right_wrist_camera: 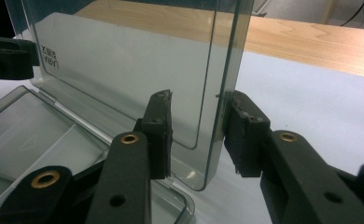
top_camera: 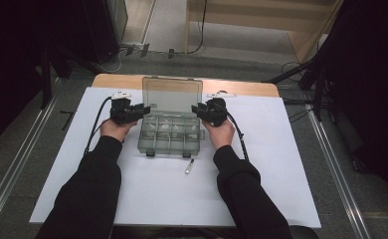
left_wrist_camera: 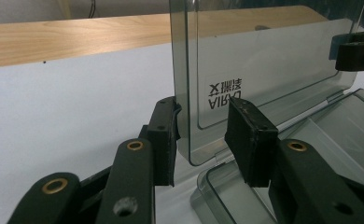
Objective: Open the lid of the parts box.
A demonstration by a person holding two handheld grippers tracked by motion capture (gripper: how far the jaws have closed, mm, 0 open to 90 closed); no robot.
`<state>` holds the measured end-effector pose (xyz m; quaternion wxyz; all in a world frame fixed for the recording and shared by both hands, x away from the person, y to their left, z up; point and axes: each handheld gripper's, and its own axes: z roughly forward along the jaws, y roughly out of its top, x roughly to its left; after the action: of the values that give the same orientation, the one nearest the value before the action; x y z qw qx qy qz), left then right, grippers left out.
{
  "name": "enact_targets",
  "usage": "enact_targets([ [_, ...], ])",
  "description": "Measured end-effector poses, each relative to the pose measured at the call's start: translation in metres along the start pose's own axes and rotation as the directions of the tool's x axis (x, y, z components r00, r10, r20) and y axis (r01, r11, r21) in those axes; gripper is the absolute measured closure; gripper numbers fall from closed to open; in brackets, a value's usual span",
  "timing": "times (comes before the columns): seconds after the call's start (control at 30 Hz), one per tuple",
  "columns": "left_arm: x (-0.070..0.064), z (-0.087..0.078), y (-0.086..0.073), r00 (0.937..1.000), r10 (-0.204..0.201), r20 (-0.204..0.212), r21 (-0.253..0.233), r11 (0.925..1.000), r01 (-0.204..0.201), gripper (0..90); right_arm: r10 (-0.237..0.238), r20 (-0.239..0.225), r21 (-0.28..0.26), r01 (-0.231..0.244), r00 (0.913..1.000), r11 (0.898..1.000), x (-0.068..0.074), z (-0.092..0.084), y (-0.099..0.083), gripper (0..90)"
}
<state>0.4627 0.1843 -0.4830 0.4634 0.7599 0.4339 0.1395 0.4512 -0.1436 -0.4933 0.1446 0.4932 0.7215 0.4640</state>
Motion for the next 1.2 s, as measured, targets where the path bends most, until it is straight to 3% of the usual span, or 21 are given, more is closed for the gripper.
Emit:
enact_targets([
  [0.67,0.004,0.013,-0.008,0.9997,-0.021,-0.01,0.017,0.9996,0.021,61.8,0.074,-0.02,0.03,-0.073,0.9971,0.997,-0.007,0.011,-0.007,60.1],
  [0.87,0.007,0.014,-0.009,0.9985,-0.054,0.009,0.018,0.9984,0.054,61.5,0.107,-0.027,0.042,-0.106,0.9939,0.993,-0.009,0.013,-0.009,58.8],
  [1.2,0.011,0.017,-0.011,0.9936,-0.107,0.035,0.016,0.9942,0.107,59.6,0.122,-0.034,0.056,-0.12,0.9919,0.991,-0.01,0.014,-0.01,56.3],
])
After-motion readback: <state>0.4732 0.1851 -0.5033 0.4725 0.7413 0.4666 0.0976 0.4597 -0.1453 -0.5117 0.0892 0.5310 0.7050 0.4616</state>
